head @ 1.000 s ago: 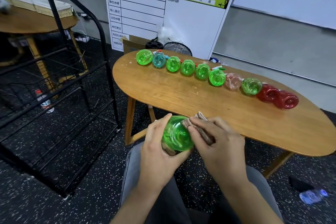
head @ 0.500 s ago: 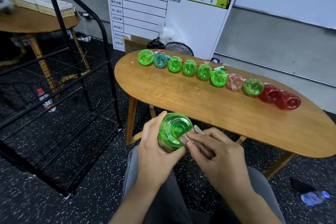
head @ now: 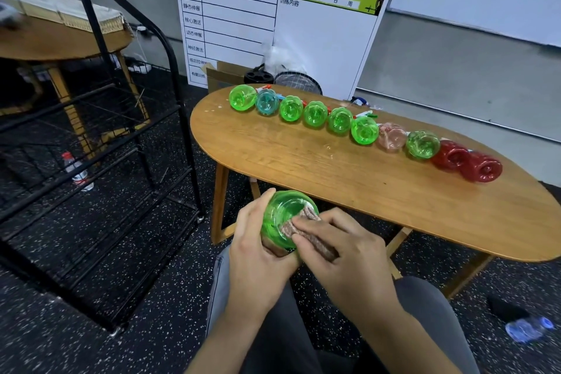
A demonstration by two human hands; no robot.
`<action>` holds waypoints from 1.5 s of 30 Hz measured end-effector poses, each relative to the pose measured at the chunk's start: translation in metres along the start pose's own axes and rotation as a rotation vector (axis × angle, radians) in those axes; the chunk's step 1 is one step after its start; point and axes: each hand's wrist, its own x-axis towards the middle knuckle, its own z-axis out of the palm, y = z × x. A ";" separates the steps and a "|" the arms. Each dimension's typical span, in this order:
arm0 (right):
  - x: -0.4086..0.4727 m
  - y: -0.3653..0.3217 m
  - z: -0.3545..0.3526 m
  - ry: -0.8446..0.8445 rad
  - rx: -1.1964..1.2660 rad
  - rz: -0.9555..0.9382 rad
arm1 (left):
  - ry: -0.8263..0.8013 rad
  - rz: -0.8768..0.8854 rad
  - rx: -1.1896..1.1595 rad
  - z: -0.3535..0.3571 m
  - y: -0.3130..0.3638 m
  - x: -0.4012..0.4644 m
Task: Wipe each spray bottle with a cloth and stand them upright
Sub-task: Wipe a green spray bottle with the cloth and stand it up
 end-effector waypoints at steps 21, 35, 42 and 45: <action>0.042 0.001 -0.021 0.099 0.310 0.281 | 0.018 0.104 -0.022 0.000 0.004 0.016; 0.138 0.032 0.040 -0.032 0.567 0.433 | -0.049 0.072 -0.094 -0.032 0.004 0.121; 0.206 0.058 0.106 -0.087 0.581 0.485 | -0.056 -0.131 -0.124 -0.042 -0.048 0.198; 0.235 0.077 0.146 -0.122 0.590 0.499 | -0.050 -0.186 -0.101 -0.040 -0.083 0.235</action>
